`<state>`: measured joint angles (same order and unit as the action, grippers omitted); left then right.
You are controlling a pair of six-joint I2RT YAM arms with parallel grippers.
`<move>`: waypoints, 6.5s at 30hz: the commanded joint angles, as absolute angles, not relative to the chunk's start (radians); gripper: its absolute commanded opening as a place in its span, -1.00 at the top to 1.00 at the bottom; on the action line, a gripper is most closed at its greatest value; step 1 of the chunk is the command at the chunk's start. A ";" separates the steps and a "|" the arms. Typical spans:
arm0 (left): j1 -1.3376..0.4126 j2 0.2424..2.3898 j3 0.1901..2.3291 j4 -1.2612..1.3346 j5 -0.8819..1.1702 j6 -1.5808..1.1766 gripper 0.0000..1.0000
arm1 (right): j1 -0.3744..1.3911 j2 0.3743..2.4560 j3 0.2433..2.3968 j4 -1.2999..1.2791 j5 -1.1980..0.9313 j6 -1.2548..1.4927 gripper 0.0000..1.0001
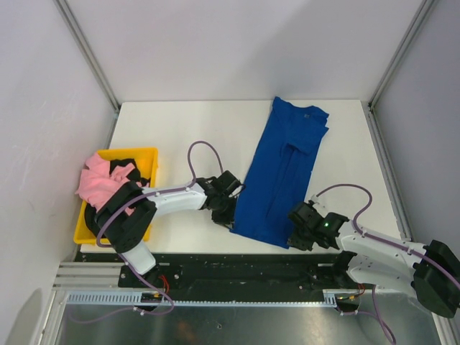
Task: Fold and stack the t-shirts
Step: Grab the bottom of the folded rectangular tshirt with both arms, then fold the folded rectangular tshirt in 1/3 of the way
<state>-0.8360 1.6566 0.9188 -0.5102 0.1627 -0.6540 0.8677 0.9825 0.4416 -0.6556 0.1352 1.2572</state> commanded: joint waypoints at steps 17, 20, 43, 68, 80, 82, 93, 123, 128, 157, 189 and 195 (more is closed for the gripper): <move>-0.968 1.434 0.828 -0.486 0.193 -0.747 1.00 | 0.999 0.704 0.484 -0.951 0.196 1.406 1.00; -0.998 1.394 0.827 -0.487 0.189 -0.778 1.00 | 1.047 0.608 0.507 -1.036 0.218 1.466 1.00; -0.756 1.925 1.558 -0.487 0.081 -0.703 1.00 | 0.335 1.206 0.867 -0.513 0.177 0.834 1.00; -0.613 2.327 2.068 -0.488 0.220 -0.638 1.00 | 0.091 1.606 1.054 -0.303 0.045 0.741 1.00; -0.591 2.356 2.100 -0.486 0.220 -0.630 1.00 | 0.065 1.640 1.078 -0.250 0.012 0.737 1.00; -0.587 2.365 2.109 -0.487 0.224 -0.629 1.00 | 0.060 1.645 1.081 -0.245 0.012 0.739 1.00; -0.571 2.448 2.198 -0.488 0.262 -0.614 1.00 | 0.030 1.708 1.104 -0.203 -0.046 0.751 1.00; -0.468 2.191 1.909 -0.484 0.225 -0.539 -0.09 | 0.169 1.658 1.196 -0.306 -0.005 0.630 0.38; -0.427 2.161 1.771 -0.486 0.301 -0.532 0.27 | 0.222 1.739 1.231 -0.241 -0.062 0.608 0.43; -0.488 2.277 1.754 -0.470 0.555 -0.559 0.57 | 0.327 2.113 1.616 -0.317 -0.075 0.533 0.53; -0.482 2.089 1.473 -0.462 0.635 -0.444 0.73 | 0.316 2.302 1.781 -0.418 -0.075 0.546 0.59; -0.471 2.020 1.424 -0.456 0.601 -0.437 0.79 | 0.319 2.309 1.799 -0.427 -0.074 0.544 0.60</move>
